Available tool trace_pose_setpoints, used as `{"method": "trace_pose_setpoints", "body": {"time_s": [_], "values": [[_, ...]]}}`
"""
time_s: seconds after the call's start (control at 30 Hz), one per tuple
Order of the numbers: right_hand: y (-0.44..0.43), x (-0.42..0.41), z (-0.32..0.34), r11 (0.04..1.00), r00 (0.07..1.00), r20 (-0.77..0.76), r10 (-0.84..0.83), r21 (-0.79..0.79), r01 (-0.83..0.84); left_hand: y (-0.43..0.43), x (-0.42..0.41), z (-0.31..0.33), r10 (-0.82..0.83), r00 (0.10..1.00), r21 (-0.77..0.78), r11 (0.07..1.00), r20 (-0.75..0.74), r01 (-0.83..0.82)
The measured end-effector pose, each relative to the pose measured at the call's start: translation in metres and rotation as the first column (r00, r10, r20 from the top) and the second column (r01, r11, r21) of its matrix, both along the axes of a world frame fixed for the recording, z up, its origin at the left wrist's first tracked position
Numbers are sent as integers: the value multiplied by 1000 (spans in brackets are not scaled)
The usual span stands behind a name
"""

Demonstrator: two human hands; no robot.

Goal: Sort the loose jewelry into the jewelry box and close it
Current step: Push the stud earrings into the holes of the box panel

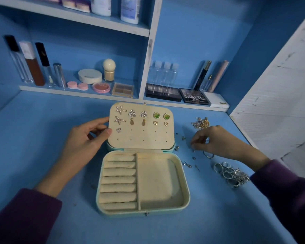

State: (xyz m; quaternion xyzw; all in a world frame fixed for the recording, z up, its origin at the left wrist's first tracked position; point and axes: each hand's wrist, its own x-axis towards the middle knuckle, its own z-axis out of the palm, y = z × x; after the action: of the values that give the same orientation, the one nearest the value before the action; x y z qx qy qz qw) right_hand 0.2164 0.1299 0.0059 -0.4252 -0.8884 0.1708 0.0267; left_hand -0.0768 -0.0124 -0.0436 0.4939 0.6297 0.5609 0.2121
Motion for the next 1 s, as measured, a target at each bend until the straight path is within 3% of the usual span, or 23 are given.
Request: {"method": "trace_pose_setpoints", "body": {"time_s": [0.33,0.57,0.7,0.87,1.0], "values": [[-6,-6,-7,993,995,82,-52,109,43,-1,1,1,0,1000,3,1000,4,0],[-18,-17,4,991,950,-300,-92,69,118,-1,1,2,-6,1000,2,1000,12,6],[-27,-33,11,997,898,-434,-72,2,81,-1,2,2,-6,1000,6,1000,15,6],[-38,-65,11,992,860,-496,119,26,-122,-1,3,3,-24,999,19,1000,42,23],[-42,-90,8,983,835,-519,184,85,-164,-1,2,2,-27,999,11,1000,39,27]]}}
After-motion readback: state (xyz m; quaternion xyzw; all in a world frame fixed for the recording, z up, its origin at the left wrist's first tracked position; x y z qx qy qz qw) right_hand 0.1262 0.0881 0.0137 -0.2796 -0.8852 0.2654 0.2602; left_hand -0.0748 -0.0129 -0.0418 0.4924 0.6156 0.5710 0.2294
